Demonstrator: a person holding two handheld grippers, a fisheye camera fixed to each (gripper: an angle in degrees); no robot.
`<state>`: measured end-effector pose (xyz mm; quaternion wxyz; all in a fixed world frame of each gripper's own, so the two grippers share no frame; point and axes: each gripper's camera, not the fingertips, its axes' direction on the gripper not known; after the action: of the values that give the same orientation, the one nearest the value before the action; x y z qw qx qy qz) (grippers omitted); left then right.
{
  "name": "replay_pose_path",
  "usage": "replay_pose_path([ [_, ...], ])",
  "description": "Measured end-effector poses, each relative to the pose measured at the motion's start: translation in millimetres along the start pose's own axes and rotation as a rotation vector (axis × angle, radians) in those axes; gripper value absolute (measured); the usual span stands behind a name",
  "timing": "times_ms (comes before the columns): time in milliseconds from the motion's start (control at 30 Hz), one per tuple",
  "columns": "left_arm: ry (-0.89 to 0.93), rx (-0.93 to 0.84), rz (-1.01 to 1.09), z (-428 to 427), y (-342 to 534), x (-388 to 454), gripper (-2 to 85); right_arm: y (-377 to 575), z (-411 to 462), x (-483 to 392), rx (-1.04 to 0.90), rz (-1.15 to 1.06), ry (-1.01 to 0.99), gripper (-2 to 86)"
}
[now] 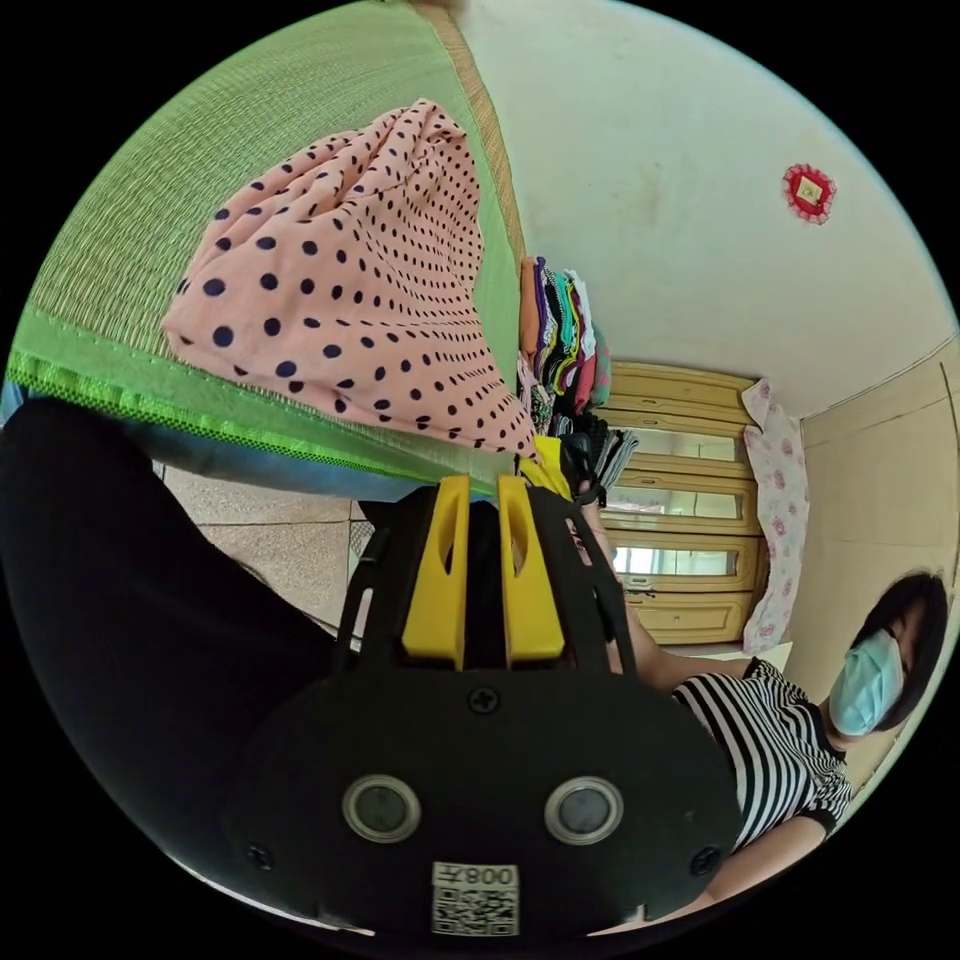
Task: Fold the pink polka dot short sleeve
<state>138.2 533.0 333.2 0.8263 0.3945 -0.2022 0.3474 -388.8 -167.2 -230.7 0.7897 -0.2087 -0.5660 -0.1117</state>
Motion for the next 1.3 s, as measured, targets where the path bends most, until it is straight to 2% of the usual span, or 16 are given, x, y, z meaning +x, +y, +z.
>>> replay_pose_path([
  [167, 0.048, 0.037, -0.039, -22, 21, -25, 8.4, -7, 3, -15, -0.005, -0.019, 0.002, 1.2],
  [500, 0.216, 0.220, -0.128, -78, 72, -82, 11.8, -20, 8, -44, 0.006, -0.053, -0.013, 1.2],
  [1300, 0.180, 0.372, -0.299, -159, 113, -150, 11.7, -39, 16, -83, 0.010, -0.086, -0.009, 1.2],
])
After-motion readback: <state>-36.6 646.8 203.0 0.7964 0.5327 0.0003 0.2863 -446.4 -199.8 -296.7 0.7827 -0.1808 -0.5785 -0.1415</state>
